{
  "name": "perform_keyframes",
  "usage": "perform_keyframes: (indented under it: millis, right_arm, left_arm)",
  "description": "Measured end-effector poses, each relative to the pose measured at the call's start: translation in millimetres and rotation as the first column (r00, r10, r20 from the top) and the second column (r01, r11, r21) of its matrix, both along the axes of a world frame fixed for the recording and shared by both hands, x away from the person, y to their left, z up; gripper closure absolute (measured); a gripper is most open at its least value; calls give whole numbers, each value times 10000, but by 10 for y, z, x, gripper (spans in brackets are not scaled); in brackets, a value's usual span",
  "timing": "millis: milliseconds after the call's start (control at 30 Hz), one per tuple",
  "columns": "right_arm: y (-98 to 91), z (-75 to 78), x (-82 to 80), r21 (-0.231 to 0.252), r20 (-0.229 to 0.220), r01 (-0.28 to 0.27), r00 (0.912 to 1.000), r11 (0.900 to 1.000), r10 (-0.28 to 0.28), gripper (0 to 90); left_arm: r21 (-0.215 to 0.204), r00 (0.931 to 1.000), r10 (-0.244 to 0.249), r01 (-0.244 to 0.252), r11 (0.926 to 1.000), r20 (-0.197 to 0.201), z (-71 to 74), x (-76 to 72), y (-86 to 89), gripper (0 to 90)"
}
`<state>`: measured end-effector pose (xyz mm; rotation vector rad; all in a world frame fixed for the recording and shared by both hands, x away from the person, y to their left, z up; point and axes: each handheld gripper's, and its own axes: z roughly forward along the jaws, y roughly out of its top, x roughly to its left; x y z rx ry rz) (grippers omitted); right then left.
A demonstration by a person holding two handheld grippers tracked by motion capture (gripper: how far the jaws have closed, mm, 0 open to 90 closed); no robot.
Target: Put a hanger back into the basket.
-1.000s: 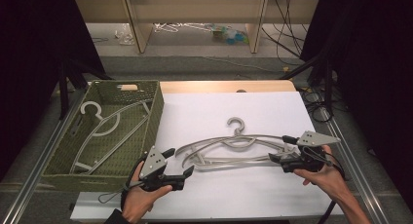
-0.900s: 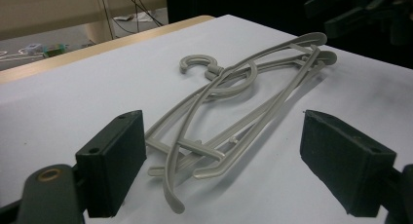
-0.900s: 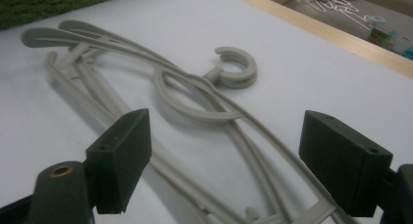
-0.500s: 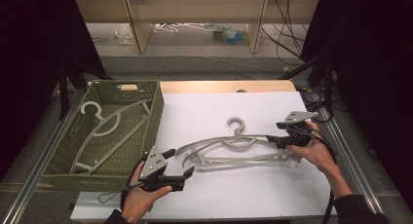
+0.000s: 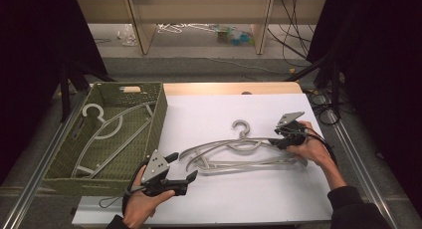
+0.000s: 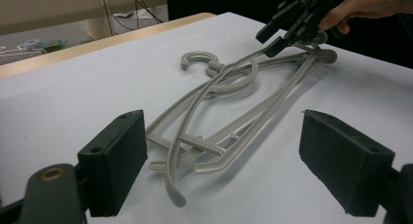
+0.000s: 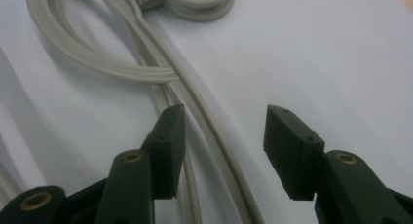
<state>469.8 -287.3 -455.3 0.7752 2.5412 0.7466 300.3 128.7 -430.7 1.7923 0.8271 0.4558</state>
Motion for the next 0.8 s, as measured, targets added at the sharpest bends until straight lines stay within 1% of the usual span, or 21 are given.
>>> perform_keyframes:
  millis: [33, 67, 100, 133, 200, 267, 300, 333, 367, 400, 467, 533, 567, 600, 633, 667, 700, 733, 800]
  right_arm:
    - [11, -11, -1, -102, -100, 30, 9999, 9999, -31, 525]
    - [31, -36, 14, -163, -137, -117, 9998, 9998, 115, 537]
    - [31, -36, 14, -163, -137, -117, 9998, 9998, 115, 537]
    - [49, -32, 17, -221, -216, -87, 9997, 9997, 82, 567]
    - [57, -30, 34, -247, -207, -136, 9997, 9996, 131, 575]
    - [68, -32, 49, -374, -253, -127, 9996, 9992, 118, 601]
    - [64, -41, 67, -549, -83, -282, 9996, 9981, 278, 622]
    - [59, -41, 80, -716, -284, -519, 9983, 9961, 499, 637]
    - [59, -54, 86, -738, -122, -548, 9985, 9958, 541, 648]
    - [47, -57, 96, -862, -149, -641, 9979, 9942, 630, 657]
    - [36, -67, 91, -1161, -406, -537, 9980, 9918, 493, 660]
    - [33, -107, 108, -1269, -463, -581, 9975, 9902, 526, 660]
    - [35, -106, 108, -1235, -479, -570, 9975, 9907, 514, 664]
    - [37, -107, 121, -1243, -326, -679, 9974, 9899, 643, 690]
    - [46, -105, 117, -1248, -389, -714, 9970, 9896, 670, 712]
    - [64, -102, 111, -1435, -249, -918, 9957, 9854, 891, 734]
    - [64, -102, 111, -1435, -249, -918, 9957, 9854, 891, 734]
    - [70, -97, 106, -1530, -301, -1103, 9938, 9820, 1070, 745]
    - [80, -73, 91, -1638, -209, -1363, 9907, 9770, 1347, 766]
  left_arm:
    - [23, 10000, 5, -5, 10000, 29, 1, 2, 5, 176]
    - [-76, 10000, 42, -42, 10000, -10, 3, 4, 3, 177]
    - [-76, 10000, 42, -42, 10000, -10, 3, 4, 3, 178]
    - [-71, 10000, 31, -31, 10000, -3, 3, 5, 2, 181]
    - [24, 10000, -3, 3, 10000, -19, -1, 4, 3, 182]
    - [-38, 10000, -32, 32, 10000, 13, -4, 12, -1, 183]
    - [-41, 10000, -35, 35, 10000, 16, -4, 13, -2, 184]
    - [-12, 10000, -36, 36, 10000, 15, -4, 11, -1, 185]
    - [-2, 10000, -56, 56, 10000, 21, -8, 10, 1, 185]
    - [26, 10000, 0, 0, 10000, -10, -5, 7, 3, 185]
    - [-16, 10000, 54, -54, 10000, -32, -5, 10, 0, 186]
    - [41, 10000, 8, -7, 10000, -28, -7, 9, 0, 187]
    - [42, 10000, 4, -4, 10000, -29, -8, 6, -1, 188]
    - [46, 10000, 0, 0, 10000, -25, -5, 6, 0, 188]
    - [41, 10000, 4, -4, 10000, -11, -2, 8, 0, 190]
    - [57, 10000, -27, 27, 10000, -6, -3, 9, 0, 196]
    - [57, 10000, -27, 27, 10000, -6, -3, 9, 0, 196]
    - [63, 10000, -25, 25, 10000, -20, -7, 8, 0, 196]
    - [171, 10000, -29, 28, 9998, 27, -3, 16, 9, 196]
